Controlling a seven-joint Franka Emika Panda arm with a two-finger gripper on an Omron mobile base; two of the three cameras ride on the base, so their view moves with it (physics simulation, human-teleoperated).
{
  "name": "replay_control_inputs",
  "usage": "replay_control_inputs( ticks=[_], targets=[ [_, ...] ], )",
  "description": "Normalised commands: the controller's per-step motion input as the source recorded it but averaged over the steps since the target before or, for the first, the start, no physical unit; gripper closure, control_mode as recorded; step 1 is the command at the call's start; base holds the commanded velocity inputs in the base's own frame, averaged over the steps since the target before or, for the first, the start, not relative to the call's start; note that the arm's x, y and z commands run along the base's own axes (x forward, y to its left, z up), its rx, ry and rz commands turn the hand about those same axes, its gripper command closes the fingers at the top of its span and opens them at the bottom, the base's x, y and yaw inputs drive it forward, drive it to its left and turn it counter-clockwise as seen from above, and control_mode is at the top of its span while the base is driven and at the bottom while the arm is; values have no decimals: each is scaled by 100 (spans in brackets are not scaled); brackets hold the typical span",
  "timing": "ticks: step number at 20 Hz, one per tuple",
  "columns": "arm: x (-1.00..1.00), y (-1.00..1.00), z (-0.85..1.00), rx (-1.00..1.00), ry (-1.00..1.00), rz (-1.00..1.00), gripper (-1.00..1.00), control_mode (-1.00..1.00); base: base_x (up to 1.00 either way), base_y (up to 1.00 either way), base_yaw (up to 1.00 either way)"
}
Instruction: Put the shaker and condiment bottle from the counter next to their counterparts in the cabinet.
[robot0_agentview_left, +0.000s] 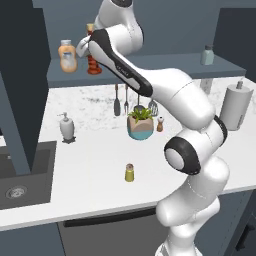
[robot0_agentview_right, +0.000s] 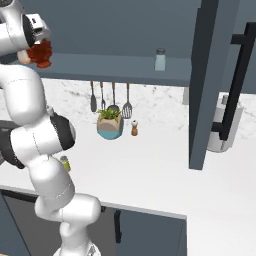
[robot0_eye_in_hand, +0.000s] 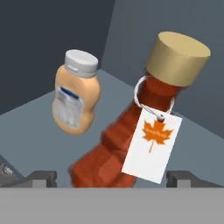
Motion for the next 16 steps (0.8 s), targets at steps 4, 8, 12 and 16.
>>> replay_control_inputs(
  ticks=[4,8,12,16],
  targets=[
    [-49,-19,-18,7,-1,0,-100,-100,0,0,0],
    [-28,-21,-30,7,0,0,-100,-100,0,0,0],
    [-4,-19,-36,6,0,0,-100,-100,0,0,0],
    [-12,-20,-39,7,0,0,-100,-100,0,0,0]
  ],
)
